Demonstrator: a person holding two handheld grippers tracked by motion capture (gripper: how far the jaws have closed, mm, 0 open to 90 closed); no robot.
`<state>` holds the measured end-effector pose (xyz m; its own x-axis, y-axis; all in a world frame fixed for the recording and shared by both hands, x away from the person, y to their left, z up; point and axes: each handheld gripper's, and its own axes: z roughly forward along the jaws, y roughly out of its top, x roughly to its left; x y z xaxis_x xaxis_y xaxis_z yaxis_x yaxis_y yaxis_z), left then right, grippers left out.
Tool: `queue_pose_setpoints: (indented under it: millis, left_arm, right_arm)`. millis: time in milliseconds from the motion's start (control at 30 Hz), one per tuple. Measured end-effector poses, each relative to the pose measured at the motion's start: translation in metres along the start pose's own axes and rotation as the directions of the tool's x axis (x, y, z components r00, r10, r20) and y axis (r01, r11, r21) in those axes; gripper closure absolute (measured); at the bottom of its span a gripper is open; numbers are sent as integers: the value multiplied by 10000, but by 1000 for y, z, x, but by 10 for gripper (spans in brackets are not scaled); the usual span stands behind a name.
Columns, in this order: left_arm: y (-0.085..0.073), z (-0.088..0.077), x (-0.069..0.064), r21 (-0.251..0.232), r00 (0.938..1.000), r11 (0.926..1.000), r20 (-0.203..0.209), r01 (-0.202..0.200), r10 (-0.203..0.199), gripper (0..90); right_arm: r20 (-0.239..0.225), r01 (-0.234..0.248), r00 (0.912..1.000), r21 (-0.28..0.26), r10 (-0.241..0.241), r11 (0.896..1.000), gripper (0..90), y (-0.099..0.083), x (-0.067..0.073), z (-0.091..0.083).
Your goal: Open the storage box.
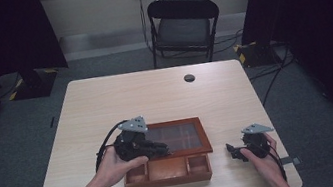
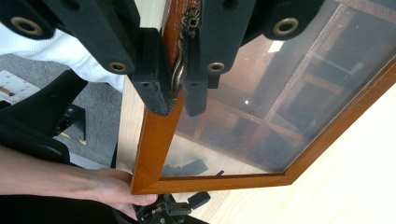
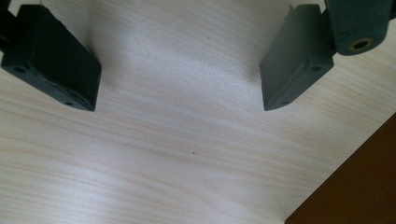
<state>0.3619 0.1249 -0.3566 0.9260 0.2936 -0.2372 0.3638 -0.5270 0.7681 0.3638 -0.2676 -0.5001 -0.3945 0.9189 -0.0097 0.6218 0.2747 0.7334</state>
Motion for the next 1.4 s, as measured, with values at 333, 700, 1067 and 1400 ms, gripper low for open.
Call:
queue_pose_setpoints:
  millis: [333, 700, 1067, 1400]
  left_arm:
    - [4, -1, 0, 54, 9999, 10000, -122, -32, 33, 809]
    - [7, -3, 1, 4, 9999, 10000, -106, -90, 90, 810]
    - [14, -5, 5, 24, 9999, 9999, -48, -115, 115, 811]
    - [20, -9, 7, -77, 9999, 9999, -128, -104, 103, 811]
  right_arm:
    - [-1, -1, 10000, 0, 1, 10000, 118, 0, 0, 0]
    - [1, -15, 10000, 0, 15, 10000, 118, 0, 0, 0]
    - [6, -13, 10000, 6, 13, 10000, 118, 0, 0, 0]
    - [7, -15, 10000, 6, 15, 10000, 118, 0, 0, 0]
